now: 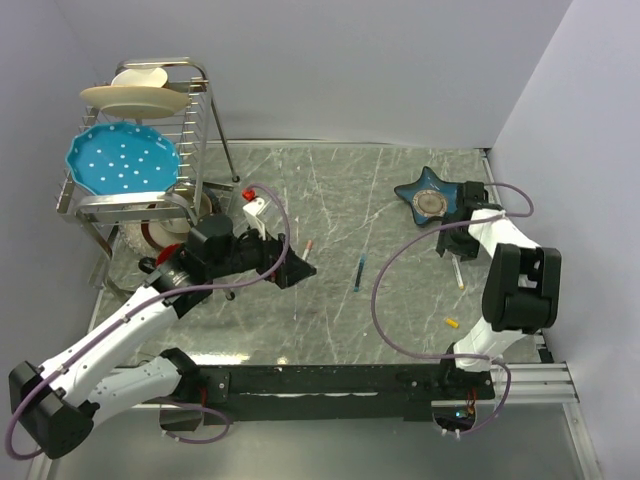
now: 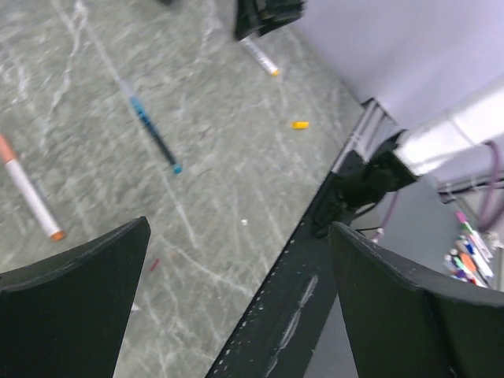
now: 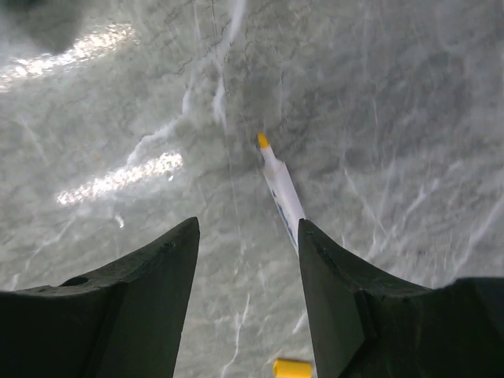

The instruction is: Insert the pens into the pen caps

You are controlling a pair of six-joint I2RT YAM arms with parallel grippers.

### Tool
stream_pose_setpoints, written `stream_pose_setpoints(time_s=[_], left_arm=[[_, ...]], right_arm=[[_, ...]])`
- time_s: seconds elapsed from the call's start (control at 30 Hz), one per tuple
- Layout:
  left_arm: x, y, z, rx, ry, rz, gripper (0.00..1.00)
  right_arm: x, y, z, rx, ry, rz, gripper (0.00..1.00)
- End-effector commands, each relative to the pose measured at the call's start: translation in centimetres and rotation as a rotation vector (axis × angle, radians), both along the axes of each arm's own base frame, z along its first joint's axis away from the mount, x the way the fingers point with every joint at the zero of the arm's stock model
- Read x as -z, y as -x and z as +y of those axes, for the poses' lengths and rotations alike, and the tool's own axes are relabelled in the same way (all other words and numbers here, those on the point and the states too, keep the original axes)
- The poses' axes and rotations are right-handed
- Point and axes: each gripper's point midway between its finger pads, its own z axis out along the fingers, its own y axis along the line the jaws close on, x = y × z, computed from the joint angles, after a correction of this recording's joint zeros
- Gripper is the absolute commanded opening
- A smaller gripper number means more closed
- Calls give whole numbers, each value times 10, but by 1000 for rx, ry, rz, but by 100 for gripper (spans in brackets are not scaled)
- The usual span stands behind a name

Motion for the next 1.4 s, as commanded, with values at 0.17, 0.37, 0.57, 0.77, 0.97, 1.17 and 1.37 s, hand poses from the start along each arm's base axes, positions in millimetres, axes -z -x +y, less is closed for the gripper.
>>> stream_pose_setpoints(time_s=[0.17, 0.37, 0.57, 0.77, 0.97, 1.17, 1.37], left_arm=[[-20, 16, -18, 147, 113, 0, 99], [-24, 9, -13, 104, 96, -44, 99], [-21, 3, -9, 86, 67, -72, 98], [-22, -6, -5, 49, 28, -94, 94], [-29, -9, -5, 10, 60, -66, 89], [-33, -14, -6, -45, 111, -11, 87], [-25, -9, -17, 4, 125, 88, 73]], right_arm=[[32, -5, -23, -33, 63, 106, 57], [43, 1, -24, -35, 61, 150, 30], [41, -4, -21, -36, 47, 155, 11], [15, -26, 14, -90, -78, 1, 1], [-35, -29, 69, -78, -166, -202, 0], [-87, -22, 173, -224, -371, -398, 0], [-148, 7, 267, -360, -551, -553, 0]])
